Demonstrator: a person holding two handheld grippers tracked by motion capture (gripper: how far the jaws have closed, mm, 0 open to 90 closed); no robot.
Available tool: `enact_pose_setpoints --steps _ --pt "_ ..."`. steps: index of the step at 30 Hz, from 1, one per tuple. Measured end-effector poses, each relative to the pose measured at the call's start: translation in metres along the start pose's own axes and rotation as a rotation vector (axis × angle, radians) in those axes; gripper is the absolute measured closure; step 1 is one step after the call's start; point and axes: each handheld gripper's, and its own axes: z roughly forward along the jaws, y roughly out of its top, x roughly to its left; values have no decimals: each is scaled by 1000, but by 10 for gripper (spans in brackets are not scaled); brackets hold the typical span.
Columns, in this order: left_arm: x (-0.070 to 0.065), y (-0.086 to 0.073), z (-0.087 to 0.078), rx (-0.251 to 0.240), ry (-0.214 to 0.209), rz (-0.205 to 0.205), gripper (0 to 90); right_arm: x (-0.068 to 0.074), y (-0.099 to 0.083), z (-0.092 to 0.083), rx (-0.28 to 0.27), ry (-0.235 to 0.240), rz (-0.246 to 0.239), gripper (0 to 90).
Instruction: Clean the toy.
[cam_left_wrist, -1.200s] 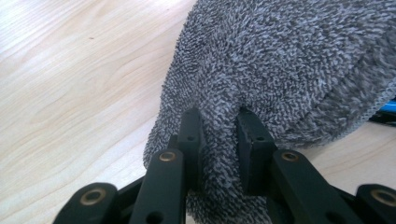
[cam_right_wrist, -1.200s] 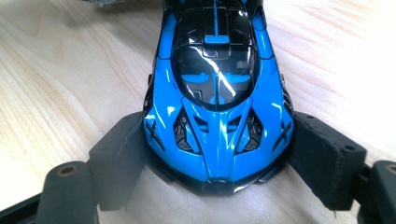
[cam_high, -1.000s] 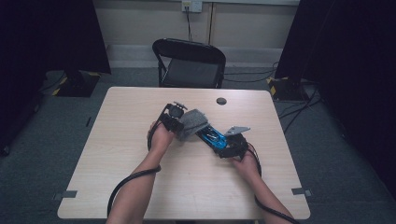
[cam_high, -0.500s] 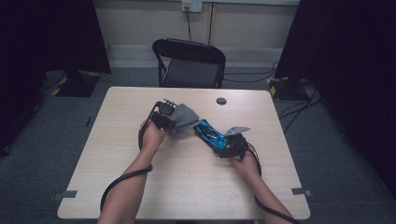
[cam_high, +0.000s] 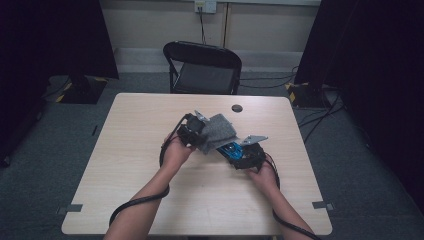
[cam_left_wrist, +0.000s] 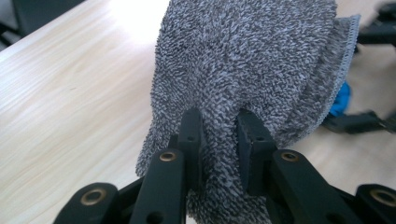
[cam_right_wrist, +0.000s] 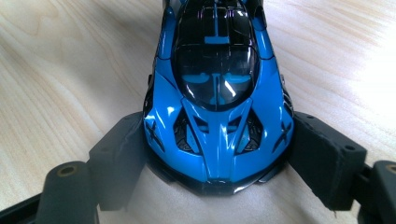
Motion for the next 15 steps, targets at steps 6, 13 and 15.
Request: enact_pose_setpoints --steps 6,13,15 --pt "-22 -8 23 55 -54 24 740 0 0 0 0 0 0 225" --pt "-23 -10 33 81 -72 24 740 0 0 0 0 0 0 224" --pt "-22 -9 32 81 -65 26 740 0 0 0 0 0 0 225"
